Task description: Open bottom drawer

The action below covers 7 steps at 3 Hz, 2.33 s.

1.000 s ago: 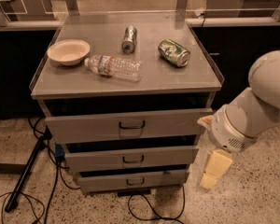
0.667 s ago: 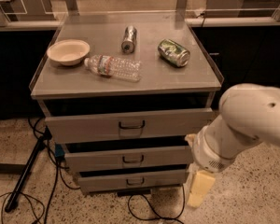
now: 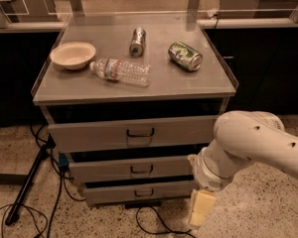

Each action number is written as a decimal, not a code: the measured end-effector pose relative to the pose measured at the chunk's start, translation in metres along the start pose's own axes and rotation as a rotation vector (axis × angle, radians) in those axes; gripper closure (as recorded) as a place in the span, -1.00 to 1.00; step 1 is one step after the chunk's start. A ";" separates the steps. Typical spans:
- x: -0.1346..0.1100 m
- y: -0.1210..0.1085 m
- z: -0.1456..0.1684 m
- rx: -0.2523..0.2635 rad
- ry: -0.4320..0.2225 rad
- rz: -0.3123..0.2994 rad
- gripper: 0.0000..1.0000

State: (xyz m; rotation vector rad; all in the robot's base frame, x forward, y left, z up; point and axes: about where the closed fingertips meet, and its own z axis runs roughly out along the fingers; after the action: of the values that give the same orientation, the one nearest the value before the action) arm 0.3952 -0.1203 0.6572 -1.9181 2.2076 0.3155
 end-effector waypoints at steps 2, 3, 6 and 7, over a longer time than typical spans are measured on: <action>0.006 -0.002 0.041 -0.035 -0.003 -0.031 -1.00; 0.021 -0.014 0.093 -0.051 -0.020 -0.026 -1.00; 0.040 -0.014 0.143 -0.090 -0.054 0.007 -1.00; 0.042 -0.024 0.180 -0.068 -0.085 0.019 -1.00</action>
Offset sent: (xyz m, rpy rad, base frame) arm 0.0060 0.0097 -0.0881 0.0213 0.0554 0.0634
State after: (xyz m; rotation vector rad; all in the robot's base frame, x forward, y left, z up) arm 0.4153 -0.1115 0.4718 -1.8820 2.1880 0.4714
